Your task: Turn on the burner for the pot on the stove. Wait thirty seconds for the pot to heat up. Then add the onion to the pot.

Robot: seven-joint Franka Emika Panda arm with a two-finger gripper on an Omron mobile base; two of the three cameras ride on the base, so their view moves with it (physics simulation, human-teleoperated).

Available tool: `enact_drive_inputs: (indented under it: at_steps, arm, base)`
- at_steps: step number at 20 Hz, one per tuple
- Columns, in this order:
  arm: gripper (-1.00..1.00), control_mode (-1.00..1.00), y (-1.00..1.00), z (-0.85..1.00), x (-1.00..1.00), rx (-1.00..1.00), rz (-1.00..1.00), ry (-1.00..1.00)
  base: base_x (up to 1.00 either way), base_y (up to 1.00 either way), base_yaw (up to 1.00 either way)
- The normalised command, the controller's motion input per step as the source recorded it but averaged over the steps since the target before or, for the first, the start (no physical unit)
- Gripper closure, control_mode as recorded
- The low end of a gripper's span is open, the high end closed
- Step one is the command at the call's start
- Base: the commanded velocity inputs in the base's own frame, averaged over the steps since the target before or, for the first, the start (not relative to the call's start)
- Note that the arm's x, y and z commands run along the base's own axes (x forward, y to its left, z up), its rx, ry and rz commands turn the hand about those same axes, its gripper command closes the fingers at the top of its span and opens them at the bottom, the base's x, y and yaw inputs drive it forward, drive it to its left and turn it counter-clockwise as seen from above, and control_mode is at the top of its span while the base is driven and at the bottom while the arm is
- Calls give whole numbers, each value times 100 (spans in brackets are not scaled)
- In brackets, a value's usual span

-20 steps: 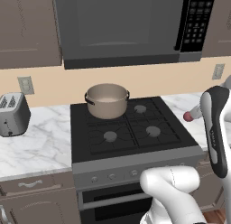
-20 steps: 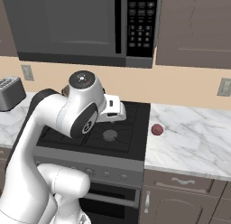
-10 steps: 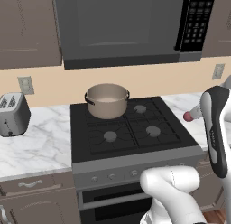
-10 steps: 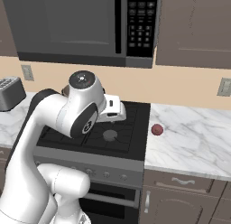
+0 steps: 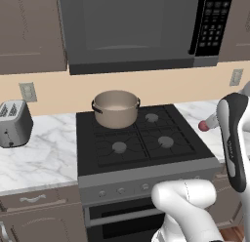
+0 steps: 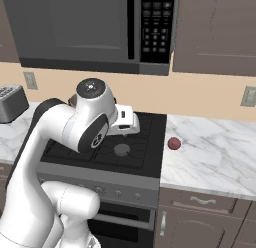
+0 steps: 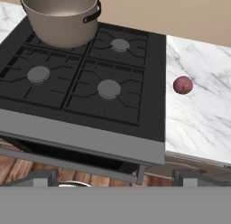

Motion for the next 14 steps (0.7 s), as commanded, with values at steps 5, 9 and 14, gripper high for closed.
enact_drive_inputs:
  at_steps: [5,9,14]
  arm:
    - [-100,-100,0,0,0,0,0,0]
    - [-100,-100,0,0,0,0,0,0]
    - [-100,-100,0,0,0,0,0,0]
  base:
    - [0,0,0]
    - [0,0,0]
    - [0,0,0]
